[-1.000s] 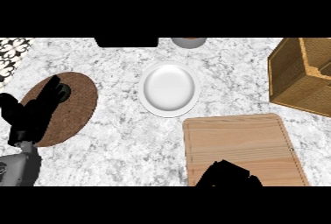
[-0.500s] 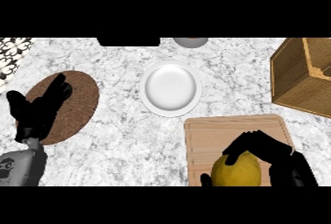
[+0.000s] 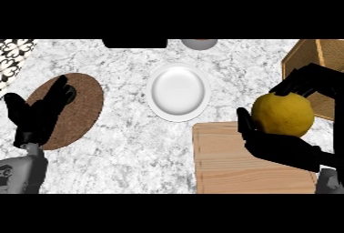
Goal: Pick the lemon from the cutting board and place it in the basket
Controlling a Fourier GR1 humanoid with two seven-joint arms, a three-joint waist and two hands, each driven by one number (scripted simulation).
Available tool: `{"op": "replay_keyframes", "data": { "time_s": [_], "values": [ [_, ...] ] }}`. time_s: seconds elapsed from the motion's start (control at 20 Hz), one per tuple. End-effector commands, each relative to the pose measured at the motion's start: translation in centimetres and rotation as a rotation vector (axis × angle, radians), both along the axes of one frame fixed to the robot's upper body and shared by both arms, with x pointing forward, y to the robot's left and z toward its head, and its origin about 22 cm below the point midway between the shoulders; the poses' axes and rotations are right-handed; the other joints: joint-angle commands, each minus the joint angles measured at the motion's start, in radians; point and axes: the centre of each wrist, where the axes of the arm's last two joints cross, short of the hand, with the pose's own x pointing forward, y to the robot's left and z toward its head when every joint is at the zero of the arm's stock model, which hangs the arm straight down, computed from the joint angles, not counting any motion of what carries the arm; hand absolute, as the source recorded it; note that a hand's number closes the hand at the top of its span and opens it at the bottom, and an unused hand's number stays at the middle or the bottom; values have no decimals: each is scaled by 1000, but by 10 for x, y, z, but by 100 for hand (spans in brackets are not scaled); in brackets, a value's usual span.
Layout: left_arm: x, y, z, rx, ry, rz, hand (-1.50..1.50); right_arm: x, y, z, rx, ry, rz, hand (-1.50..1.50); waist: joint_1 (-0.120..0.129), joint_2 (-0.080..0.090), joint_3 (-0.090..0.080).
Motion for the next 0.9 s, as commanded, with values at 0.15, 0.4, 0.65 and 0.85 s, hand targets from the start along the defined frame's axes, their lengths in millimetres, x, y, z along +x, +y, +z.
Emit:
{"op": "replay_keyframes", "data": {
  "time_s": [0.15,0.4,0.65,0.85],
  "values": [
    [-1,9,5,-14,9,-11,0,55,-47,28,-62,-6,-164,150,1,1,0],
    [15,4,16,-14,6,-11,0,88,-90,27,-76,-5,-239,150,-3,4,1],
    [4,17,-1,8,7,21,0,97,-141,-3,-60,9,-239,150,-4,2,1],
    [-20,12,-1,6,2,-12,0,105,-164,-24,-101,1,-264,150,4,0,1]
  ]
}}
